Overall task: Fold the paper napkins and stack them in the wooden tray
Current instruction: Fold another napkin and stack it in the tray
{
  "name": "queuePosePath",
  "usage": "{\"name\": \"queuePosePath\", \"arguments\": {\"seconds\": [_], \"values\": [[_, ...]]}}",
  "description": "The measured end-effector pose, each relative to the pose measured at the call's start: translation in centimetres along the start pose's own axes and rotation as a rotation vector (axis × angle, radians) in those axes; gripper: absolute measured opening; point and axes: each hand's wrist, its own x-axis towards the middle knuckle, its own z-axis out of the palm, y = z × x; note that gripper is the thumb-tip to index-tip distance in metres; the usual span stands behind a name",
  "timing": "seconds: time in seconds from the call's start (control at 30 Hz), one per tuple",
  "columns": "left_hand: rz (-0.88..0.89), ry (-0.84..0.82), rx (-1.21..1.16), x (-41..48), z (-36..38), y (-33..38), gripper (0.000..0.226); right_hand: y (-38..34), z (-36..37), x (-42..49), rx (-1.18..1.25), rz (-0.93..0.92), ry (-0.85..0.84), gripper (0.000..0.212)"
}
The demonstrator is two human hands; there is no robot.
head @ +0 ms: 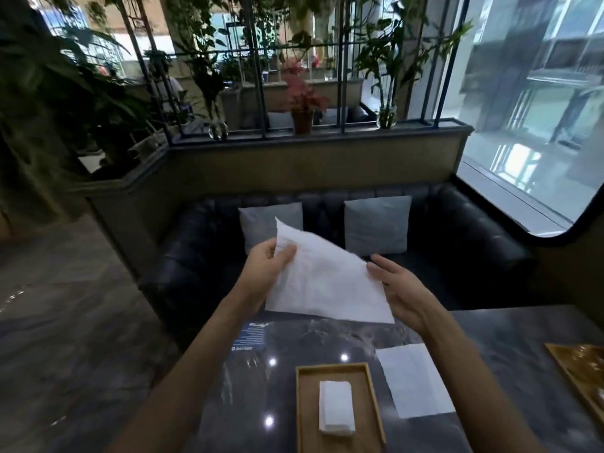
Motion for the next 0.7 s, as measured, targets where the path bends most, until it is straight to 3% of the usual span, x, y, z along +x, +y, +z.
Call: {"name": "queuePosePath", "arguments": {"seconds": [0.1,0.3,0.53,0.7], "values": [[0.034,0.011,0.075,0.4,-0.7,0.1,0.017,-1.0,-0.4,0.6,0.002,-0.119,0.016,0.056],[0.040,-0.013,0.062,0.7,-2.2,1.2,0.022,-3.4,0.1,1.1,-0.232,-0.332,0.053,0.047],[0.032,-0.054,-0.016,0.6,-3.7,1.8,0.026,-5.0,0.8,1.3,-0.265,-0.400,-0.038,0.043],[0.107,-0.059,-0.112,0.5,-4.1,3.1,0.032,-7.5,1.9,0.4,-0.244,-0.506,-0.159,0.052]]}}
